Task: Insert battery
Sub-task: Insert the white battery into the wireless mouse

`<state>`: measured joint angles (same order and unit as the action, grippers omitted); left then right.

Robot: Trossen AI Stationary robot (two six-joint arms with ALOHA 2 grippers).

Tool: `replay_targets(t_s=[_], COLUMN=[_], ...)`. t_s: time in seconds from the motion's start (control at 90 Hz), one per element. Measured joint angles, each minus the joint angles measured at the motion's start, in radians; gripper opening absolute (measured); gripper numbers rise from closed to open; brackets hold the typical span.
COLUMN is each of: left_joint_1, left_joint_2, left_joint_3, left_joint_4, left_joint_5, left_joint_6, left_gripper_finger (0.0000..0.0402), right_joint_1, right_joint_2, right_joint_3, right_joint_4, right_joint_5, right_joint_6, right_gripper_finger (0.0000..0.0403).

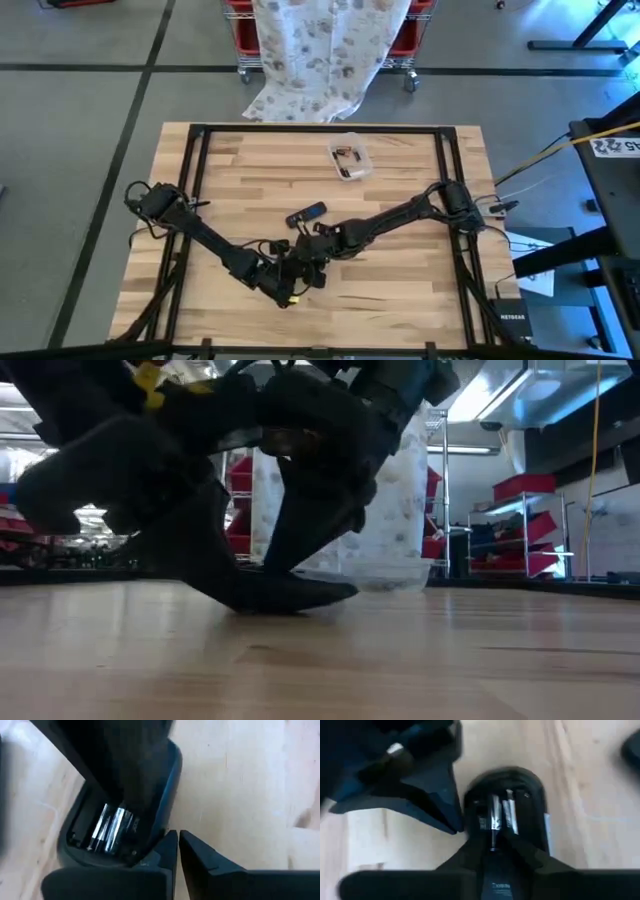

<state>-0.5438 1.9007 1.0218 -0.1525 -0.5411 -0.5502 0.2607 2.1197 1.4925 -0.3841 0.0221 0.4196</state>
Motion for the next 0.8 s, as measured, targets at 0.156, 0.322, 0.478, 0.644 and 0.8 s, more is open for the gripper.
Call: replay_targets(t_s=[0.156,0.322,0.478,0.644,0.8], left_joint_1=[-0.007,-0.02,-0.026,-0.026,-0.026], left_joint_2=[0.0,0.0,0.0,0.0,0.0], left_joint_3=[0.0,0.002,0.002,0.002,0.002], left_joint_4=[-0.008,-0.012,-0.018,-0.024,-0.024], left_joint_5=[0.001,0.003,0.003,0.004,0.004], left_joint_6=[-0.009,-0.02,-0.03,-0.045,-0.045], left_gripper_finger=[0.0003,0.0003,0.0003,0.0003,0.0003], right_joint_1=[0.0,0.0,0.001,0.001,0.001], right_joint_2=[0.0,0.0,-0.008,-0.026,-0.039], right_joint_3=[0.0,0.001,0.002,0.004,0.004], right_joint_4=[-0.007,-0.012,-0.045,-0.073,-0.087], right_joint_5=[-0.002,-0.011,-0.015,-0.015,-0.021], right_joint_6=[-0.002,-0.006,-0.006,-0.007,-0.021], right_gripper_finger=[0.0126,0.0145,0.0146,0.0147,0.0147])
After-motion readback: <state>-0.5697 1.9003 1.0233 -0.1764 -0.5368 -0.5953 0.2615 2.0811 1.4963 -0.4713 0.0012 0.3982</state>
